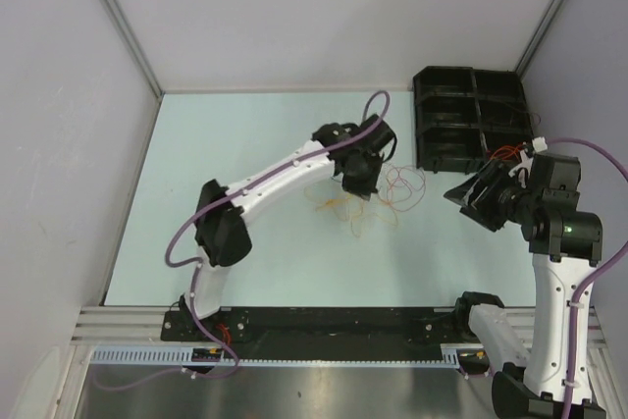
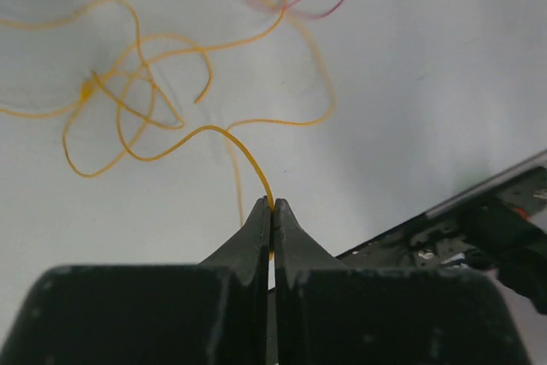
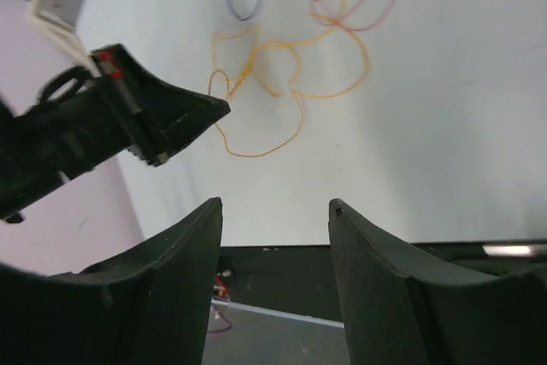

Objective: Untangle the cables

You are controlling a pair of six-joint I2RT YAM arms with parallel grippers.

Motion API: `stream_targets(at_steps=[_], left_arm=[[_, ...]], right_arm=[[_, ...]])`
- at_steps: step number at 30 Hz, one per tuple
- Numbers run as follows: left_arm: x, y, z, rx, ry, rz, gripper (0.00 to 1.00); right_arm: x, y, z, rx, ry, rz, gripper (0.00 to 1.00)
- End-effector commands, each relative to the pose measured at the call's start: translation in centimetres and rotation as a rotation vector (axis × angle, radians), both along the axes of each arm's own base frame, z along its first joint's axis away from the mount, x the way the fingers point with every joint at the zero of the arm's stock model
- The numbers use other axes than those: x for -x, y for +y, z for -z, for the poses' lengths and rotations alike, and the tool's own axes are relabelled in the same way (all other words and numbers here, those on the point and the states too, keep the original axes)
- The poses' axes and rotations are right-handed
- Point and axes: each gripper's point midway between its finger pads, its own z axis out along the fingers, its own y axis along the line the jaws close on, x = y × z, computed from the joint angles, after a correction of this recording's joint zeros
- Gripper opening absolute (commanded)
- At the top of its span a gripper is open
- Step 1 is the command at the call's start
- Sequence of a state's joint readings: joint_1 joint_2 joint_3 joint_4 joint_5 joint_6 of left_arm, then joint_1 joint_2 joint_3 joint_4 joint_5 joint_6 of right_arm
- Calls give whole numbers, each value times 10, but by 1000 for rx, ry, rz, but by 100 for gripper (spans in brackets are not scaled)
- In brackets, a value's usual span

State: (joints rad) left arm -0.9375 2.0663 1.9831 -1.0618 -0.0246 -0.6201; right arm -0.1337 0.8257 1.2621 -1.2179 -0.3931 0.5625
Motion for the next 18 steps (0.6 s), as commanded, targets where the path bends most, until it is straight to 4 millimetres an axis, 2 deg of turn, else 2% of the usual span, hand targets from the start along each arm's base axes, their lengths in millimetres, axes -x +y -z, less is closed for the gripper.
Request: stream_targets(at_steps=[1,2,3,4,5,6,7,8,10,11,12,13,14,15,16,18], left_arm=[[-4,18,-163,224,-296,70,0],[-1,19,-182,261,-326,84,0],[1,18,-216,331,-382,111,0],[1,20,-233,369,-414,112,0],[0,21,-253,417,-450,112,0],[3,26,-284,487,-508,120,0],[14,22,-301,563,-507,175,0],[15,20,-328,651,-566,202,0],[36,27,-363,757,-637,301,0],[38,27,-381,806,-699,323,0],[38,26,-371,783,-711,355,0],[45,37,-382,797,-758,365,0],[42,37,-381,796,-789,371,0],[38,35,-362,753,-778,383,0],[39,39,-362,752,-786,385,0],[41,38,-357,755,-775,404,0]], right_arm=[[-23,31,-49,-134,-224,-161,57],[-26,34,-56,-156,-252,-179,57],[-29,42,-66,-208,-272,-213,57],[-38,45,-82,-221,-347,-236,58],[-41,48,-90,-242,-375,-253,58],[-44,53,-98,-272,-397,-285,58],[-53,57,-110,-309,-430,-296,58],[-57,59,-115,-329,-440,-307,58],[-67,64,-131,-376,-485,-328,57],[-69,65,-137,-390,-503,-331,58],[-72,65,-141,-404,-514,-333,58],[-75,65,-150,-405,-556,-338,58],[-80,65,-152,-433,-546,-329,59],[-83,66,-154,-443,-552,-336,59],[-85,68,-162,-447,-586,-352,59],[-91,72,-162,-475,-576,-380,59]])
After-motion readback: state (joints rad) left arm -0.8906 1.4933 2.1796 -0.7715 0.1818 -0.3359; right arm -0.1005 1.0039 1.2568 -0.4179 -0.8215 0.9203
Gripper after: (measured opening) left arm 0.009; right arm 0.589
